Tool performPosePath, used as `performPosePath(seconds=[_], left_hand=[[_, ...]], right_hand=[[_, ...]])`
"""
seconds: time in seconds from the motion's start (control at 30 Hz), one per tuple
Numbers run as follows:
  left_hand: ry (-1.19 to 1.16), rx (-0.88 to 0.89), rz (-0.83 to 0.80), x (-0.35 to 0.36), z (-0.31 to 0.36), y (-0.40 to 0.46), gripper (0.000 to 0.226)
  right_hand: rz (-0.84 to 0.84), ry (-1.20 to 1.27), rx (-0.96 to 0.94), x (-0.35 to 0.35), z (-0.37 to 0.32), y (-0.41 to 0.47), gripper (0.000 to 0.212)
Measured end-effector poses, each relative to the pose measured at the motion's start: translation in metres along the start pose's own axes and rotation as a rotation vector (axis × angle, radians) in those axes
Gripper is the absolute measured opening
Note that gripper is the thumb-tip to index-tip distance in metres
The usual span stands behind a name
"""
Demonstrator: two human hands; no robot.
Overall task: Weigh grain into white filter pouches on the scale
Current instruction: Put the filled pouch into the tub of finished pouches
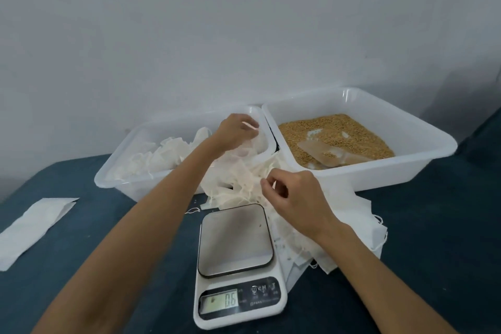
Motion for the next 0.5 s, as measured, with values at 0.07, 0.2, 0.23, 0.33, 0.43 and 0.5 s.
performPosePath(seconds=[0.07,0.2,0.23,0.33,0.43,0.5], left_hand=[[-0.193,0.076,0.096,-0.028,0.004,-0.019,0.021],[-0.301,0.113,0.425,-0.103,-0.038,-0.096,0.009],[-0.228,0.079,0.487,-0.112,-0.057,-0.12,0.012],[0.106,0.006,0.487,-0.098,-0.101,-0.185,0.018],[0.455,-0.06,0.278,-0.051,-0.136,-0.208,0.017],[0.535,-0.122,0.219,-0.04,-0.156,-0.209,0.026]], right_hand=[[0.006,0.019,0.011,-0.003,0.003,0.001,0.028],[0.03,0.022,-0.003,-0.006,-0.001,0.002,0.027],[0.03,0.024,-0.011,-0.006,-0.002,0.001,0.027],[0.003,0.032,-0.025,0.001,-0.006,0.0,0.029],[-0.022,0.015,-0.021,0.009,-0.005,-0.001,0.029],[-0.031,0.018,-0.012,0.012,-0.003,-0.003,0.029]])
Point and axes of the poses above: each hand's wrist, its own y-axis towards the middle knuckle, its own x-axis out of the palm, z = x × y, the point moved 10 cm from there along y, towards the middle knuckle, and after that the axes turned 2 degrees about -z, right-handed, at the moved point
